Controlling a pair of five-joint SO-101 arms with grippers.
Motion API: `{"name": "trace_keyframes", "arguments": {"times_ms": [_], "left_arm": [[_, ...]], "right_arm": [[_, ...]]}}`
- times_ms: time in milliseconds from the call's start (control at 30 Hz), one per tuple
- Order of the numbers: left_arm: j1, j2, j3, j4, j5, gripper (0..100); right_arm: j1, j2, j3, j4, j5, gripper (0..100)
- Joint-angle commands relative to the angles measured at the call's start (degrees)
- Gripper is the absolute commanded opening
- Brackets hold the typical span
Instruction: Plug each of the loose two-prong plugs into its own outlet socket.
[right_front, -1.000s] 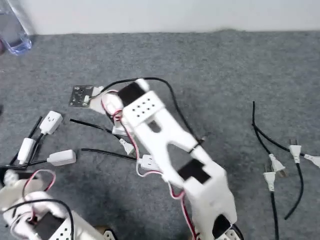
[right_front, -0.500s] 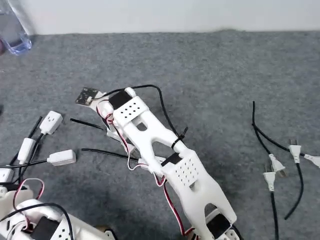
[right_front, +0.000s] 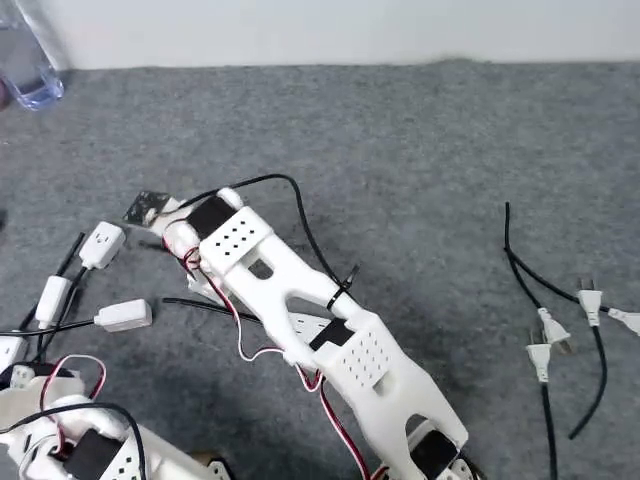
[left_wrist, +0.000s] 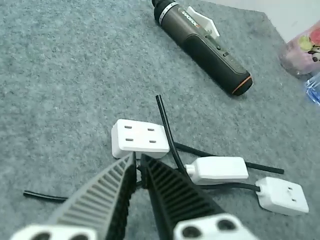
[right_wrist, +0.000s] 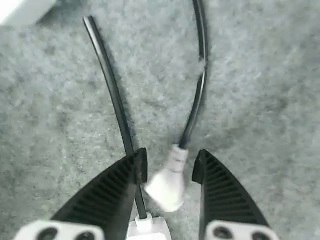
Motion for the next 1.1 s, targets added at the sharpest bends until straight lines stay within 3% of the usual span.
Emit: {"name": "trace_keyframes", "arguments": {"times_ms": [0, 267, 533, 900, 1067], "left_arm": [[0.4, -0.9, -0.3, 0.3, -0.5, 1], [0.4, -0.9, -0.3, 0.3, -0.5, 1], [0.4, -0.8, -0.3, 0.4, -0.5, 1], [0.4, -0.8, -0.3, 0.4, -0.5, 1], [0.4, -0.8, -0.3, 0.4, -0.5, 1]], "right_arm": [[-0.2, -4.6, -2.5, 1.9, -1.3, 15.1], [-1.2, -4.5, -2.1, 4.7, -1.6, 15.1], [3.4, 0.0, -2.4, 1.8, 0.1, 15.1], [3.4, 7.3, -2.5, 0.3, 0.6, 14.6], [5.9, 6.4, -3.1, -0.9, 0.8, 0.0]]}}
